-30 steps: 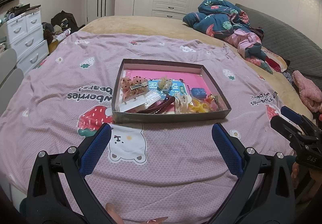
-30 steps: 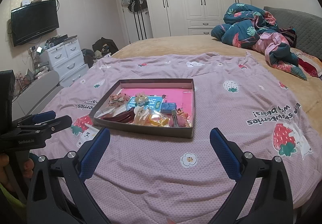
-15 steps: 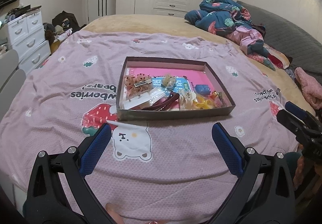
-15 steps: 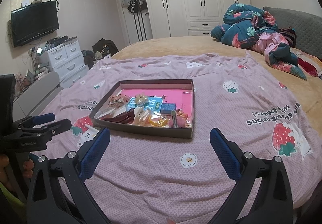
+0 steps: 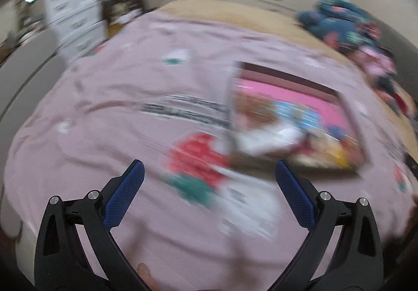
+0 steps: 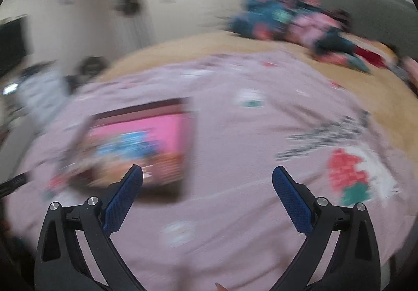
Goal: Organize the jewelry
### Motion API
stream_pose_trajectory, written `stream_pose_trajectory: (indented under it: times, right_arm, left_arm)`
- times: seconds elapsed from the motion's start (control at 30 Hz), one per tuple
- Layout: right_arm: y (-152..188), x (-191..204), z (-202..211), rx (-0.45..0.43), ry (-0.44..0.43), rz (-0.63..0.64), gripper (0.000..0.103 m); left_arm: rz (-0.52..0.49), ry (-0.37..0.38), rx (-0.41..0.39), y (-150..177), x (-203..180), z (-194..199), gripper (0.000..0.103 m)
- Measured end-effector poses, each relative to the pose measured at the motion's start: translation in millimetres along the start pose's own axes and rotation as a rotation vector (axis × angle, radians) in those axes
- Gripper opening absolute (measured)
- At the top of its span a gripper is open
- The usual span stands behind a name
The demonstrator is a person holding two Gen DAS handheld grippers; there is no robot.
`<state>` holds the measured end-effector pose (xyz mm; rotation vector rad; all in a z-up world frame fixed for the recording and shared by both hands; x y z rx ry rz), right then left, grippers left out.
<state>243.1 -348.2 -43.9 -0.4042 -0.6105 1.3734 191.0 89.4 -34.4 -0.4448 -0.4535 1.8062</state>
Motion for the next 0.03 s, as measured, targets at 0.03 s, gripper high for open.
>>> stream_pose_trajectory:
  times: [0.03]
  right_arm:
    - [0.0,0.0,0.0,0.000,0.000,0.000,0.099]
  left_arm:
    - [0.056,-0.070,0.007,-14.4,20.5,-15.3,0.094]
Point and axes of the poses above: each gripper's, at about its wrist camera, not at the fingertips, and z roughly against the way its jaws point, x to its left, y to its underside, the point moved 2 cm from there along -z, roughly the way its jaws point, and after that the axes turned 10 degrees about x, right-handed, at the moved point
